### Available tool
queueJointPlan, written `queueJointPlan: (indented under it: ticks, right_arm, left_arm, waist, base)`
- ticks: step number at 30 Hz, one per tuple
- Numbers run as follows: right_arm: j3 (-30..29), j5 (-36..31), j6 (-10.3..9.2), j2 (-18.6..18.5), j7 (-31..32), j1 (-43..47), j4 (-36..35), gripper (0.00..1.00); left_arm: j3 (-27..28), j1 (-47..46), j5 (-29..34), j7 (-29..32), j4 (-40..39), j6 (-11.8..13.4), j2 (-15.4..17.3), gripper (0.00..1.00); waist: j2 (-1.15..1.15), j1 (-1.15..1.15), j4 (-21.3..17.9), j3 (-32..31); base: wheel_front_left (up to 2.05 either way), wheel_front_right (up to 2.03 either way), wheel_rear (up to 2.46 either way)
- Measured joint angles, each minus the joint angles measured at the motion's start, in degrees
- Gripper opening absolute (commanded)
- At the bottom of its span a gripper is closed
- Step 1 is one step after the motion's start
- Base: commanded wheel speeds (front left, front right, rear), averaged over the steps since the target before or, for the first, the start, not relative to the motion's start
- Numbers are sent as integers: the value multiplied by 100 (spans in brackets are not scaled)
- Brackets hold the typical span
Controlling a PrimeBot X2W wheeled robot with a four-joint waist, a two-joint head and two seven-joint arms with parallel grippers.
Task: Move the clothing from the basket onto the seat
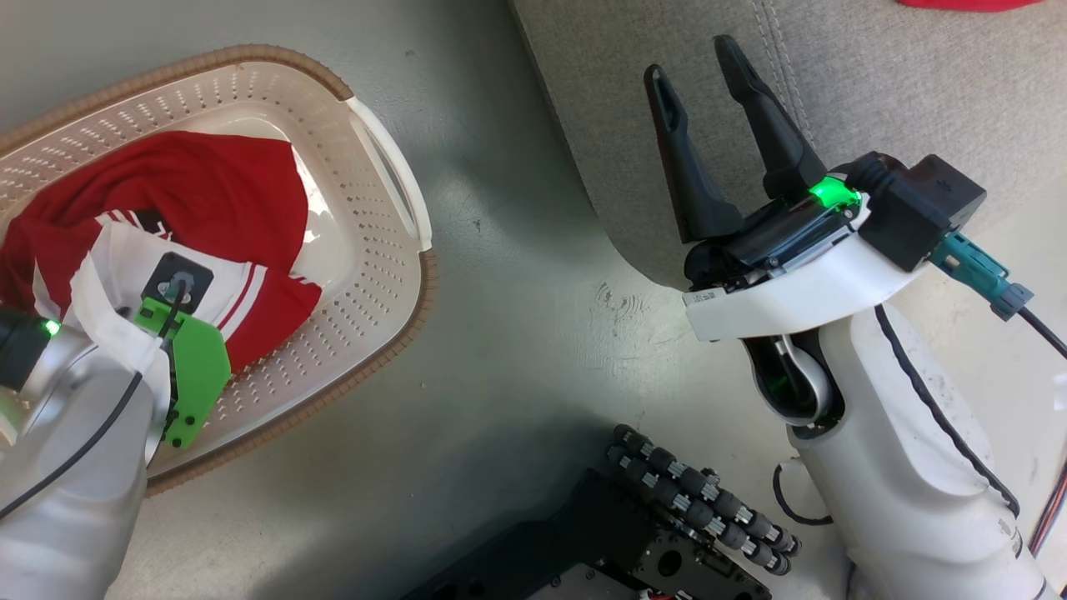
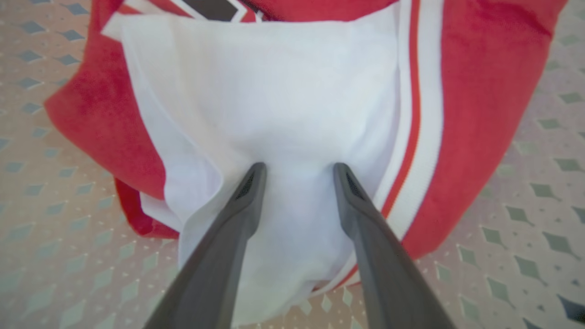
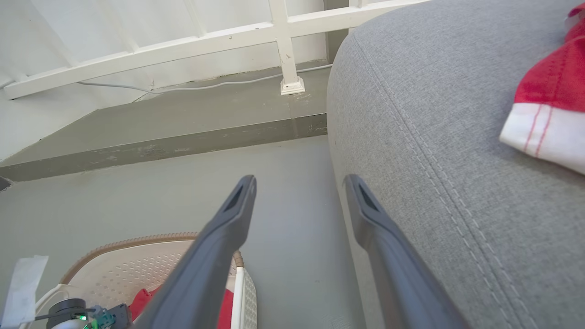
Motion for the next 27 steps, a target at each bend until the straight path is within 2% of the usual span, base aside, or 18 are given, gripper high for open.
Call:
queueJointPlan:
  ticks: [16,21,27]
  right_arm:
    - [13,46,-93,2,0,-105,-52,100]
    - [-59,-19,-97,1,0,-108,-9,100]
    - [-151,-222,-93,-1,-1,-110,142,100]
  left_arm:
    - [-87,-370,74,80,322,-49,-203,0]
    - [22,-400,-47,-121,332,-26,-498,0]
    - [322,-399,-378,-544,311,127,-890,0]
  waist:
    - [0,0,64,-8]
    - [0,0,166,-94]
    - [0,0,346,-284]
  base:
    - [0,0,0]
    - [0,0,0]
    - [0,0,0]
